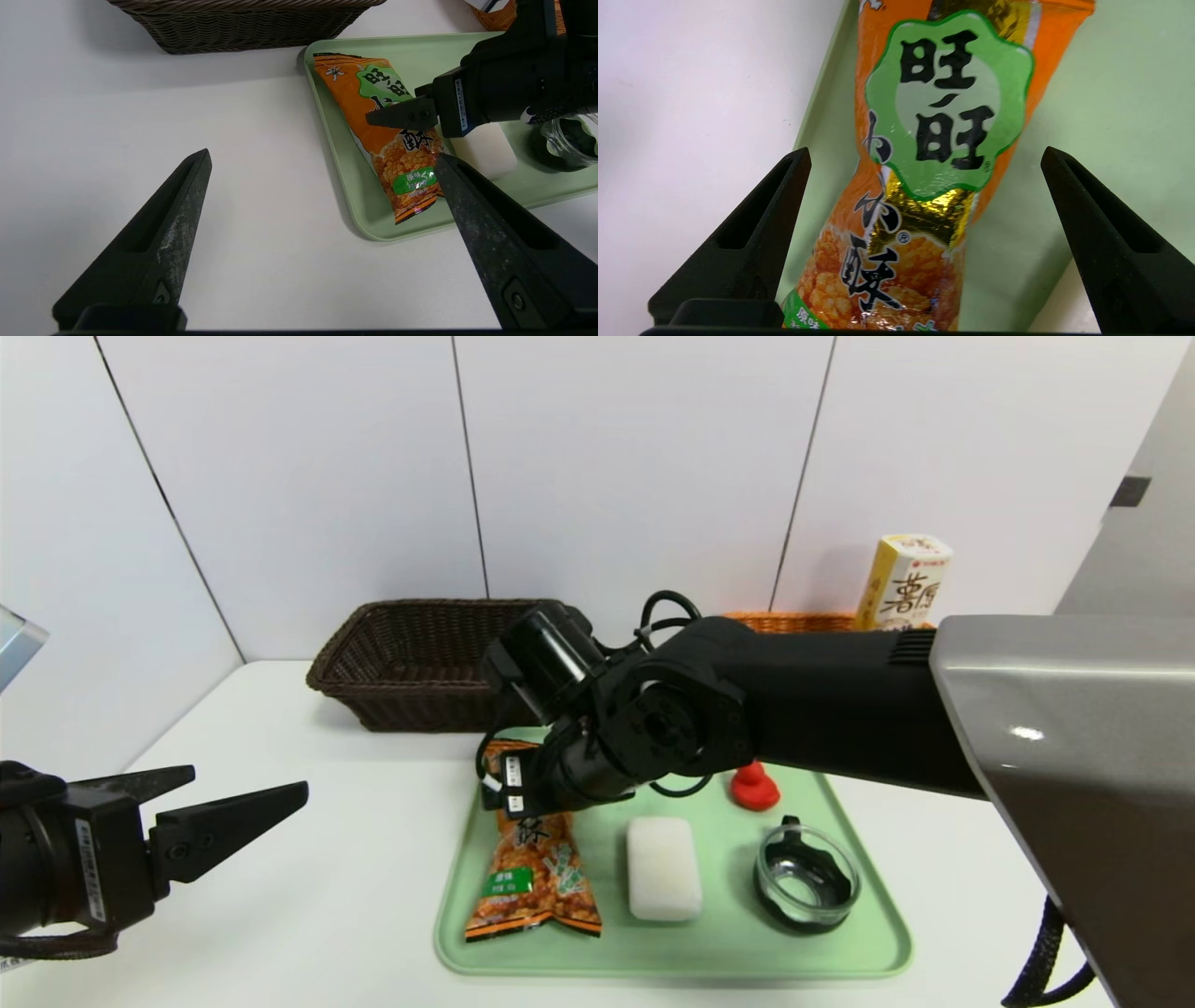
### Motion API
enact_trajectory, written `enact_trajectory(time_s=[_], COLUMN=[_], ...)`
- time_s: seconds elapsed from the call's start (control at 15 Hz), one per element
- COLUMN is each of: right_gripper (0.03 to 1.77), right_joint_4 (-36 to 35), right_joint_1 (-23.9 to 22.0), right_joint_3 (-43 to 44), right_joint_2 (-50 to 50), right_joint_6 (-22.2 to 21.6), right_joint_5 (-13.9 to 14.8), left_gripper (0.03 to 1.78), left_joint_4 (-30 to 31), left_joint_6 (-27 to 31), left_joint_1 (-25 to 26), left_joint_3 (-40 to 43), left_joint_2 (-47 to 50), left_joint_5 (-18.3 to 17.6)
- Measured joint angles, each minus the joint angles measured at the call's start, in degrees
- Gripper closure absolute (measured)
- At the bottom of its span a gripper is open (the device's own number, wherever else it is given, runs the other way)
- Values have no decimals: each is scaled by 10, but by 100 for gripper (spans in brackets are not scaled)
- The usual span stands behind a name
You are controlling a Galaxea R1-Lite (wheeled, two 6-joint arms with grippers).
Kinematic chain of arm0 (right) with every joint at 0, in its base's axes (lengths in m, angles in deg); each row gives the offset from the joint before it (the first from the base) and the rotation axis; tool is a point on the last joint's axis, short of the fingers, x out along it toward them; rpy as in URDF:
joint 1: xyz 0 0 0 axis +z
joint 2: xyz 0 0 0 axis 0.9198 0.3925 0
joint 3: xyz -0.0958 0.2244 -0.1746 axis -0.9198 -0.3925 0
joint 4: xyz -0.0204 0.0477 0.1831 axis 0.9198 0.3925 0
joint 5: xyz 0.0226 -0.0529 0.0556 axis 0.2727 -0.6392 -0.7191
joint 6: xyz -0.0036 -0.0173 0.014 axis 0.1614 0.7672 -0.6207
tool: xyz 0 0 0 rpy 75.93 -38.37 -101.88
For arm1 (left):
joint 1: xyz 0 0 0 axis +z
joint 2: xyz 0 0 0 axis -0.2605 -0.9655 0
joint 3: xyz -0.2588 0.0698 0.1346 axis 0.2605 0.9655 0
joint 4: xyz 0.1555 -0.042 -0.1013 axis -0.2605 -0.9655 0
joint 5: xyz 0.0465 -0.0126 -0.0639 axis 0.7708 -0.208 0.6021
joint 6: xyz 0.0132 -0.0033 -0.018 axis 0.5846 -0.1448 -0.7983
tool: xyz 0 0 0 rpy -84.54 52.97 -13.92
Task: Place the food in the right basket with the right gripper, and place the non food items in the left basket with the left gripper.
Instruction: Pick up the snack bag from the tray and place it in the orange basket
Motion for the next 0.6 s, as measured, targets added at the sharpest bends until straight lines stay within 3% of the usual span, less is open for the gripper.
enact_trajectory(time_s=[0.6], right_gripper=[9], right_joint_4=[-1], right_joint_1=[15], right_joint_3=[0], right_joint_2=[14], right_joint_6=[-9], right_joint_5=[10], left_gripper=[12], left_joint_4=[0], left_joint_6=[0], left_joint_1=[0], left_joint_3=[2], left_joint_2=[3], left_joint_5=[0])
